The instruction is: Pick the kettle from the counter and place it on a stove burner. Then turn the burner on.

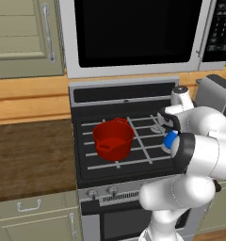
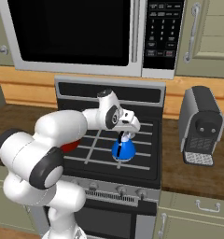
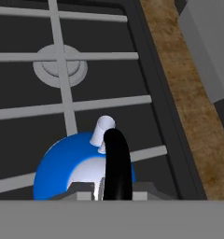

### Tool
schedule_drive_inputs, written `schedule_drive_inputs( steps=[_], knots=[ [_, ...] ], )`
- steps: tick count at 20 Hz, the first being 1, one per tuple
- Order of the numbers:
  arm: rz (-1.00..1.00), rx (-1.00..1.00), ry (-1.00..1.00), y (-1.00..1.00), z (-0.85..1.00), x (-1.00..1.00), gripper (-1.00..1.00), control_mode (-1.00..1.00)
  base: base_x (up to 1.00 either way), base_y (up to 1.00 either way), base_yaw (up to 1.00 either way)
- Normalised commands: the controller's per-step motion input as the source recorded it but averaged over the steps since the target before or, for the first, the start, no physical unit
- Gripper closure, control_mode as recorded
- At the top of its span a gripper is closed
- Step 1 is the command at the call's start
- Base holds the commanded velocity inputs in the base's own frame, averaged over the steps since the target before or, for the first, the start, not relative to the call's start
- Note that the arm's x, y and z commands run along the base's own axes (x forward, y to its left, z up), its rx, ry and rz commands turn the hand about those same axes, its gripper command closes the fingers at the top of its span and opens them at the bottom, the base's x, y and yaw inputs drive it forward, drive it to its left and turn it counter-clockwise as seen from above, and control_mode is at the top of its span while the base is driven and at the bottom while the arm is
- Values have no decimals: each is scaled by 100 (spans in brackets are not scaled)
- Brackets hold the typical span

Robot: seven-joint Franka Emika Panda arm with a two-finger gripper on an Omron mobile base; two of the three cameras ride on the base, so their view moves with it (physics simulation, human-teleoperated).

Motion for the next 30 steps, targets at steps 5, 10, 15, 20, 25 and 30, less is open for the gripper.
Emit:
schedule_drive_inputs(
  steps=[5,10,15,20,25,30],
  knots=[
    [0,0,0,0,0,0,-100,-100,0,0,0],
    [-1,0,-1,0,8,0,-100,-100,0,0,0],
    [-3,-5,-31,3,93,-33,-100,-100,0,0,0],
    [0,-2,-45,-12,63,-90,-100,-100,0,0,0],
    [0,6,-46,-64,-17,-100,-100,-100,0,0,0],
    [1,10,-28,-83,-97,-100,-100,-100,0,0,0]
  ],
)
